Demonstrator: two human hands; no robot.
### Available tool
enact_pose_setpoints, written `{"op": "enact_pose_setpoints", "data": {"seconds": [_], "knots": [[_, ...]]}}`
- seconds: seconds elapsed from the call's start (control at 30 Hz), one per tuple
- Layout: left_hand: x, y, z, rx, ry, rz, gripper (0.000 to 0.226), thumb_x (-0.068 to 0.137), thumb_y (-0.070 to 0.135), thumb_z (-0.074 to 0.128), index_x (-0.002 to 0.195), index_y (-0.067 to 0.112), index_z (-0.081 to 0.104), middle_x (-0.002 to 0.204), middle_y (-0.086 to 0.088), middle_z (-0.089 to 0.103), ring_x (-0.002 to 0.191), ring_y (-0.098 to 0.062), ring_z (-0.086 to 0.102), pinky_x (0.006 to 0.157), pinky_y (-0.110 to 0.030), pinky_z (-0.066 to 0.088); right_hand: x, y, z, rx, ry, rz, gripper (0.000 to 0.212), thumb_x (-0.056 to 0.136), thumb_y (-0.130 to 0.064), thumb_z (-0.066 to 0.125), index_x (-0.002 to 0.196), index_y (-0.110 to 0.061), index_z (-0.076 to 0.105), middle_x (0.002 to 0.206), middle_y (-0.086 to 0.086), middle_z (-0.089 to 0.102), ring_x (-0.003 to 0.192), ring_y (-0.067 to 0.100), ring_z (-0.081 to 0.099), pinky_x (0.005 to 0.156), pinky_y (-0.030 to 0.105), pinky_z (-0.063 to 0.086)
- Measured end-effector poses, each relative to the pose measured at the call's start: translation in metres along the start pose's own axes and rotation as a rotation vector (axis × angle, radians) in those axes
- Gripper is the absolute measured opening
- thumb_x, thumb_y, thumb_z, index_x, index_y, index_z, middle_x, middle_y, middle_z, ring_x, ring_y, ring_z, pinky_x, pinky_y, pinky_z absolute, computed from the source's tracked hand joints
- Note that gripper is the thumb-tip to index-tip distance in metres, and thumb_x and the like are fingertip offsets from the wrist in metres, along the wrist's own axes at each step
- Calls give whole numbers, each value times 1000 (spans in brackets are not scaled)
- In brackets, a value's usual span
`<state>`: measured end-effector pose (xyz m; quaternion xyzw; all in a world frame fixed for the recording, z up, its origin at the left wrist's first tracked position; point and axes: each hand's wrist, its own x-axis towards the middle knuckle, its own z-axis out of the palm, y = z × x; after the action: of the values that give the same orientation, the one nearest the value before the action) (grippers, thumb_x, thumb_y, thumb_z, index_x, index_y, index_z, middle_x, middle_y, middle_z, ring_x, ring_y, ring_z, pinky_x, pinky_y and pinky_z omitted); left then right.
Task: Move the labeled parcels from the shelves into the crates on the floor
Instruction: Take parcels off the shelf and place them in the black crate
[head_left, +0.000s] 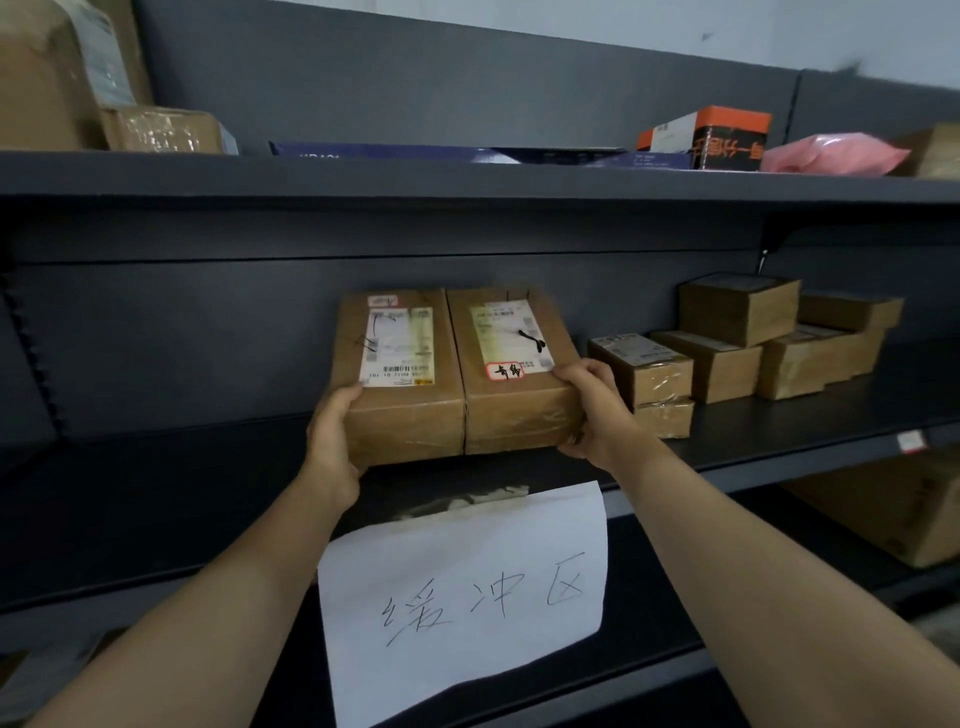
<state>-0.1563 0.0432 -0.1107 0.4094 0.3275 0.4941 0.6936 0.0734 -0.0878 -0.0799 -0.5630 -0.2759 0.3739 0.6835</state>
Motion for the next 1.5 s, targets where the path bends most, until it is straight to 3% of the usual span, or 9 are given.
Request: {"op": "enact_pose_setpoints", "data": {"seconds": [0.2,0.4,0.7,0.8,0.9,1.0,1.13,1.33,1.5], "knots": [[-52,6,29,-39,-87,128,54,80,39,62,131,28,48,124,-3,61,113,-23,56,89,-40,50,-36,-21,-31,16,49,-32,50,84,-38,63,127,-34,38,117,2,51,109,25,50,102,52,42],[-129,-39,113,6,-184,132,47,84,39,58,130,32,49,120,2,63,111,-19,58,84,-37,48,-107,-44,-141,61,118,-121,42,86,-40,63,124,-30,49,121,3,58,111,23,54,93,40,50],[-263,-194,307,205,-533,-204,54,83,47,61,133,42,42,125,-1,52,114,-26,48,90,-52,44,-255,-49,-412,87,546,-43,30,85,-43,64,110,-31,54,110,2,63,100,22,58,85,40,51],[-306,-243,376,241,-610,-271,44,87,42,57,130,39,45,115,-1,56,102,-24,53,80,-47,47,-301,-48,-488,102,700,-18,36,86,-42,63,117,-26,53,107,5,63,100,25,59,90,44,51],[-345,-294,440,277,-701,-357,41,86,42,58,126,40,48,113,-3,58,101,-25,55,68,-42,47,-346,-40,-556,102,854,-4,31,88,-41,61,114,-27,52,103,3,62,92,22,60,76,38,52],[-376,-352,493,322,-797,-420,45,85,40,60,127,41,44,111,-2,55,102,-26,53,76,-47,49,-385,-29,-622,114,984,20,17,90,-40,60,100,-27,53,100,2,61,90,21,59,83,41,51],[-406,-433,556,381,-916,-511,47,84,36,64,124,37,40,112,-3,52,106,-27,49,92,-56,44,-416,-11,-705,76,1163,57,38,83,-41,68,115,-24,55,109,6,64,100,26,62,90,45,52],[-451,-534,643,515,-1120,-622,44,82,34,67,119,38,43,113,-2,55,103,-26,52,90,-54,46,-453,19,-808,98,1413,125,57,73,-45,73,121,-21,55,112,8,63,101,30,62,90,50,53],[-507,-599,687,570,-1285,-719,43,85,26,65,120,35,41,111,0,54,100,-23,53,87,-50,49,-508,49,-868,164,1552,184,46,82,-37,71,121,-19,54,109,9,63,98,29,62,83,43,54]]}}
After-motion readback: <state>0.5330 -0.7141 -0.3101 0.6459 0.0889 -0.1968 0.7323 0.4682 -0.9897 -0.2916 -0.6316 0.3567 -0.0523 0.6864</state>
